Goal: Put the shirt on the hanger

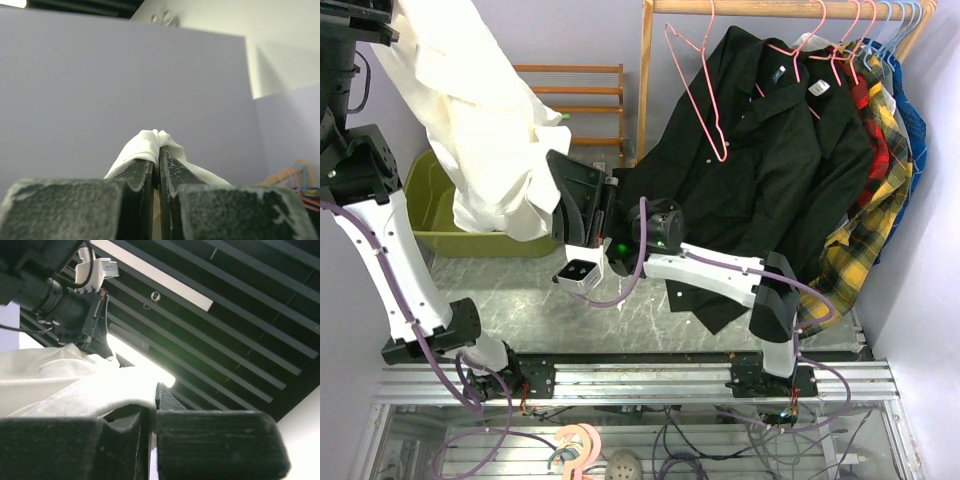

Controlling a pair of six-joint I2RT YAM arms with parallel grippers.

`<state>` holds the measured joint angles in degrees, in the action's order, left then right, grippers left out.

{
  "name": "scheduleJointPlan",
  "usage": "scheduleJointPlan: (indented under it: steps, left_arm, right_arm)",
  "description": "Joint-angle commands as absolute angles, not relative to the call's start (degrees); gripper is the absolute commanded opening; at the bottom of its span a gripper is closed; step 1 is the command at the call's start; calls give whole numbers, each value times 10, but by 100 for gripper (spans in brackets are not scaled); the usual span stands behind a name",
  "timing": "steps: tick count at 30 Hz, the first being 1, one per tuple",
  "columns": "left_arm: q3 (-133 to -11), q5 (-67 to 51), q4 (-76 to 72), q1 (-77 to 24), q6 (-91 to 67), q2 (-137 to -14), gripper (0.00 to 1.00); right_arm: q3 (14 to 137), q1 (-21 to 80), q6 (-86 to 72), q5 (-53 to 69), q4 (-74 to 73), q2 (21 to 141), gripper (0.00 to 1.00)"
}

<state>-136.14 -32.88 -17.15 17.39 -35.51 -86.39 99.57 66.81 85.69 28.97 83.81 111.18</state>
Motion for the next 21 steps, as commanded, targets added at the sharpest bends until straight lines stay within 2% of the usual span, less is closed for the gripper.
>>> scheduleJointPlan:
  steps: [1,4,8,13,17,21]
  left_arm:
    - [-1419,-325,-342,181,-481,-896,13]
    - [-1467,-340,-257,140,-451,-935,13]
    - [-1456,-328,-69,13,-264,-964,14]
    - [-1456,-214,108,-154,-58,-1004,14]
    - [-1432,-129,152,-254,13,-1028,13]
    - [-1293,-77,113,-294,37,-1017,14]
  right_arm:
    - [1038,670,883,316,750,1069,0]
    - [1036,670,885,320,710,1043,0]
    - [1051,678,932,308,631,1024,0]
    - [1015,678,1000,269,563,974,0]
    - [899,699,1097,140,481,885,0]
    - [715,735,1086,-46,530,777,0]
